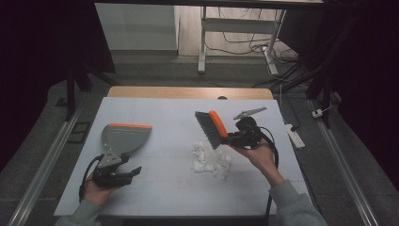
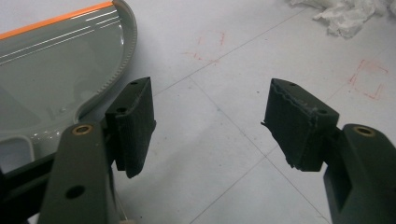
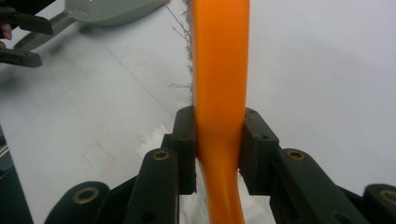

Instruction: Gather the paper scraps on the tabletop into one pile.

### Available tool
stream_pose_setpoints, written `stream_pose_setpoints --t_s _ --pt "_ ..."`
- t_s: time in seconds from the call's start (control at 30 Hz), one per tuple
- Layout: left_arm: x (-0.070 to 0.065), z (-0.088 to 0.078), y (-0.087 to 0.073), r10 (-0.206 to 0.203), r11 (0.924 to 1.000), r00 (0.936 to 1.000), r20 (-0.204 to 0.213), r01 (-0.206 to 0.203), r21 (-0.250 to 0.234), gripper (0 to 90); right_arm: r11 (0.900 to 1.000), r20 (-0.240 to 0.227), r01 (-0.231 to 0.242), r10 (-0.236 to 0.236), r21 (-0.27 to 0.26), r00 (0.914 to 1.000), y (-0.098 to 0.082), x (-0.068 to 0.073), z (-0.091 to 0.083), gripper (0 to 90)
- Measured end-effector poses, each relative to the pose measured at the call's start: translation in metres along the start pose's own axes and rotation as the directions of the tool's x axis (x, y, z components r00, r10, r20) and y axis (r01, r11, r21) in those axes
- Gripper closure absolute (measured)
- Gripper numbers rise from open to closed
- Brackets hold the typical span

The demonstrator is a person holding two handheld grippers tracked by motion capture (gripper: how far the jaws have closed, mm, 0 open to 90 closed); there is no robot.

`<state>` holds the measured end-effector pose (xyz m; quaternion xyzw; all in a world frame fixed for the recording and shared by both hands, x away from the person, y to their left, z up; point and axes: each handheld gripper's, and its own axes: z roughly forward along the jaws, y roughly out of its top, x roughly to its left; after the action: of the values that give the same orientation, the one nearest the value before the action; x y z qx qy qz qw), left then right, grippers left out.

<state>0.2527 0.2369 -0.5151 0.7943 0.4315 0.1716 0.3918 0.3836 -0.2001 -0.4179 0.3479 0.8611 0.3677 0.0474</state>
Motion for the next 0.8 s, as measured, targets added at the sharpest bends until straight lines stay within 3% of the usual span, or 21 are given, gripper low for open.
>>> stream_pose_setpoints --t_s 0.3,0.57,0.8 --pt "-0.001 0.001 0.002 0.002 1.0 1.0 0.0 -0.002 0.005 33.7 0.998 0.09 -0.014 0.02 -0.065 0.9957 -0.053 -0.02 -0.037 70.5" --pt "-0.004 0.002 0.004 0.007 1.0 1.0 0.003 -0.007 0.004 33.7 0.993 0.12 -0.048 0.061 -0.106 0.9908 -0.101 -0.032 -0.055 70.5" --pt "-0.005 0.003 0.005 0.009 0.9999 0.9999 0.005 -0.009 0.004 33.7 0.99 0.135 -0.052 0.069 -0.131 0.9885 -0.116 -0.036 -0.06 70.5"
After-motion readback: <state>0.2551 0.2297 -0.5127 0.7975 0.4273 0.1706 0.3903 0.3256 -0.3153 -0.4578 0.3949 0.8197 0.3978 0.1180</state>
